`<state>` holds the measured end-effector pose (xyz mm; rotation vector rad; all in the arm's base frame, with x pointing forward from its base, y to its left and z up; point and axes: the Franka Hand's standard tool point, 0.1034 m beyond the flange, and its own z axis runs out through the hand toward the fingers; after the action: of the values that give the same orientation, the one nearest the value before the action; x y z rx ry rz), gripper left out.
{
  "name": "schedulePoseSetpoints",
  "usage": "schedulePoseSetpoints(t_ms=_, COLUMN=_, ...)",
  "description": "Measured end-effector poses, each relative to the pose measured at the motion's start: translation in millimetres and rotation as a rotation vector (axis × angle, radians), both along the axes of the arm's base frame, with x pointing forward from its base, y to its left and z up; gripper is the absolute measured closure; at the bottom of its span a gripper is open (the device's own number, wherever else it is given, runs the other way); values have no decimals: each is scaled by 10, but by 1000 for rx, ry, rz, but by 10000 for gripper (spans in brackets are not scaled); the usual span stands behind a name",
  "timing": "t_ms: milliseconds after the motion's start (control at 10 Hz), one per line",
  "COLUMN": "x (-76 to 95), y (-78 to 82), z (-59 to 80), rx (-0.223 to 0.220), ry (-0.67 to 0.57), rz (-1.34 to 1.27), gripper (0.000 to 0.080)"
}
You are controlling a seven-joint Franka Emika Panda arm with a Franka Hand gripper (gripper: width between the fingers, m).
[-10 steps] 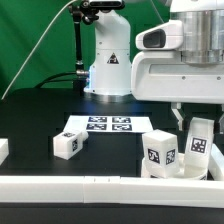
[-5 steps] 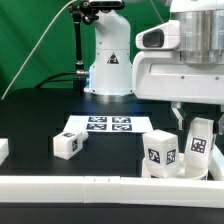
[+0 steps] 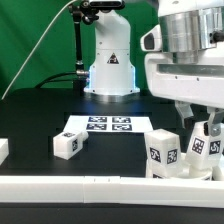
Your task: Assemble stool
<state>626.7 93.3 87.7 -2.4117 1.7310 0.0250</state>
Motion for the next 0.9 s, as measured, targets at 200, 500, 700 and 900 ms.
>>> schedulePoseSetpoints(t_ms=200, x=-6, y=65, z=1, rx=9, ry=12, rz=-103, gripper=466)
schedulePoseSetpoints(t_ms=500, x=-9, y=97, z=-1, rx=38, ry=41, rz=-287, gripper=466)
schedulePoseSetpoints(t_ms=700, x=-10, y=113, z=-2, rx=66, ry=64, rz=-437, gripper=466)
schedulePoseSetpoints(t_ms=900, x=-27, y=76, z=-13, rx=102, ry=76, rz=-677, gripper=466)
